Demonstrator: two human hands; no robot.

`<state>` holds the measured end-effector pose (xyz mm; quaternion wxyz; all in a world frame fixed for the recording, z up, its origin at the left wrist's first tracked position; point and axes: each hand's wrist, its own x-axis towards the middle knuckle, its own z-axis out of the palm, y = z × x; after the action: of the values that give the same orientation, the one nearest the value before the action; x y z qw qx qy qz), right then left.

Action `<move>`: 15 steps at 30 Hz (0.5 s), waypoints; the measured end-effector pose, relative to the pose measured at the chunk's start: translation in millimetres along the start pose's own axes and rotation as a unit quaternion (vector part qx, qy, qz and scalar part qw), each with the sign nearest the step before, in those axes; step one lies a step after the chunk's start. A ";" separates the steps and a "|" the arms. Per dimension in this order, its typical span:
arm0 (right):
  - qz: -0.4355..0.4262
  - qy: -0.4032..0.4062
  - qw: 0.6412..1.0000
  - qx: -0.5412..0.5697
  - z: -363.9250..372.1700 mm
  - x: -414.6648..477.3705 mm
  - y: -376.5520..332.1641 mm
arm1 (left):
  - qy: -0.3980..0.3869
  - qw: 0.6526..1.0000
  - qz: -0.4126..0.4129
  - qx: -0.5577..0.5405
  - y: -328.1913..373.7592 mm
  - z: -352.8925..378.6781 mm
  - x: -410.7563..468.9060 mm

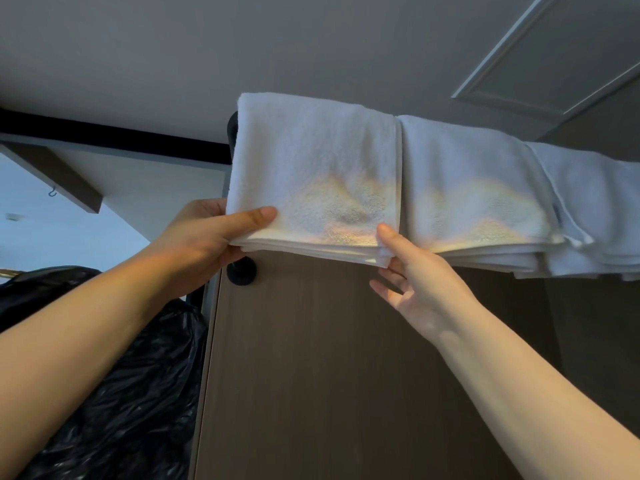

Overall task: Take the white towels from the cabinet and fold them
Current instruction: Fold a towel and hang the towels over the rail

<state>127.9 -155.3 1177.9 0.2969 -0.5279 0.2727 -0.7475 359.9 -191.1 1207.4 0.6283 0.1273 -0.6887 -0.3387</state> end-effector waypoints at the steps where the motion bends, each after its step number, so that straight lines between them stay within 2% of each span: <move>1: -0.001 -0.029 0.999 0.014 -2.2 -0.4 1.7 | 0.000 1.000 0.001 -0.010 -0.6 0.6 -1.3; 4: -0.006 -0.106 0.992 0.073 -6.4 -2.7 1.9 | 0.017 1.000 0.009 -0.012 -1.4 3.0 -4.1; 6: -0.025 -0.107 0.991 0.077 -6.3 -3.7 1.6 | 0.037 0.999 0.028 0.017 -4.6 3.8 -6.3; 11: -0.104 -0.024 0.994 0.037 -4.4 -5.1 11.7 | 0.077 0.994 0.055 0.060 -18.9 3.0 -10.8; 15: -0.090 0.029 0.989 0.110 2.5 -8.0 17.2 | 0.108 0.988 0.071 0.081 -24.0 3.6 -11.5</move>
<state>135.0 -161.3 1161.3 0.2769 -0.4928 0.1485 -0.8114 352.6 -200.7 1183.5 0.7088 0.1642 -0.6494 -0.2209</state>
